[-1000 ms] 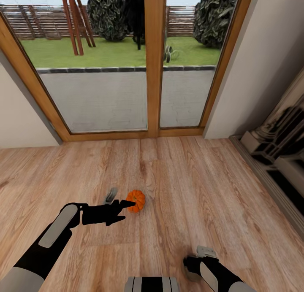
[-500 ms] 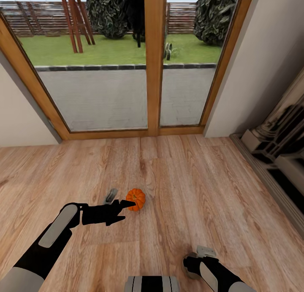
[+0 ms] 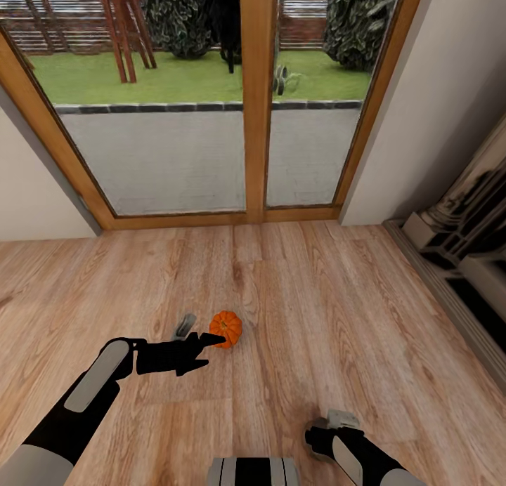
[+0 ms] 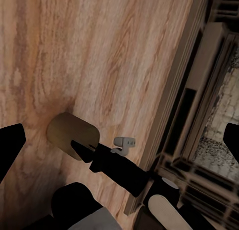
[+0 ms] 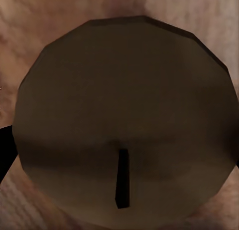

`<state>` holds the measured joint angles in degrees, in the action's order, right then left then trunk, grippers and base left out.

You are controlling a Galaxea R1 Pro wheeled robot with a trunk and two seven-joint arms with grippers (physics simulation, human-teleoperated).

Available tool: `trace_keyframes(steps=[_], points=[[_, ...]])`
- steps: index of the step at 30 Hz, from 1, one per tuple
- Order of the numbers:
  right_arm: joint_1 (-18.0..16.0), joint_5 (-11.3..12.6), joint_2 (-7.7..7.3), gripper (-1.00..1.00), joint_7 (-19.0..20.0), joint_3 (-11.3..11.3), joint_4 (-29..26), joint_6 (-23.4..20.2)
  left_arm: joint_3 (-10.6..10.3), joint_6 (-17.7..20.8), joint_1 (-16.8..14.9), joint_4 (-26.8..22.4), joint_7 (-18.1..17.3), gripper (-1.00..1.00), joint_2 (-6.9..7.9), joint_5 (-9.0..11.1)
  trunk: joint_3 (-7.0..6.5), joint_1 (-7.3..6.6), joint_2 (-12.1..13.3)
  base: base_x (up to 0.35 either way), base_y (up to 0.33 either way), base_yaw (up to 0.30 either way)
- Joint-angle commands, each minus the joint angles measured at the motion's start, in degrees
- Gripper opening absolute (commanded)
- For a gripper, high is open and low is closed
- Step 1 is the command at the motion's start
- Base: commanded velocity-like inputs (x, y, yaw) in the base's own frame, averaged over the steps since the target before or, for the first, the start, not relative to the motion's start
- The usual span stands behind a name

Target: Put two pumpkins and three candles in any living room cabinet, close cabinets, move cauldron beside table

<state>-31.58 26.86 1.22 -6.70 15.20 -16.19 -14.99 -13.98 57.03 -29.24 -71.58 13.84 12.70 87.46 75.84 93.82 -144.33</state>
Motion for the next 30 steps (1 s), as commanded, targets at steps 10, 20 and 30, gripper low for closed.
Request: trace_keyframes(steps=[10,20,30], points=[[0.00,0.52,-0.08,-1.00,-0.51,0.53,-0.11,-0.21,-0.08,0.00,0.00,-0.04,0.58,1.00,-0.11,0.61,0.04,-0.01,-0.01,0.000,0.000,0.000],[0.02,0.49,-0.04,-1.00,-0.51,0.53,-0.15,-0.21,-0.08,0.01,-0.02,-0.03,0.58,1.00,-0.13,0.61,0.04,-0.01,-0.01,0.000,0.000,0.000],[-0.03,0.47,0.01,-1.00,-0.51,0.53,0.09,0.79,-0.08,-0.06,0.00,0.08,0.58,1.00,-0.18,0.61,-0.18,-0.03,0.00,0.000,0.000,0.000]])
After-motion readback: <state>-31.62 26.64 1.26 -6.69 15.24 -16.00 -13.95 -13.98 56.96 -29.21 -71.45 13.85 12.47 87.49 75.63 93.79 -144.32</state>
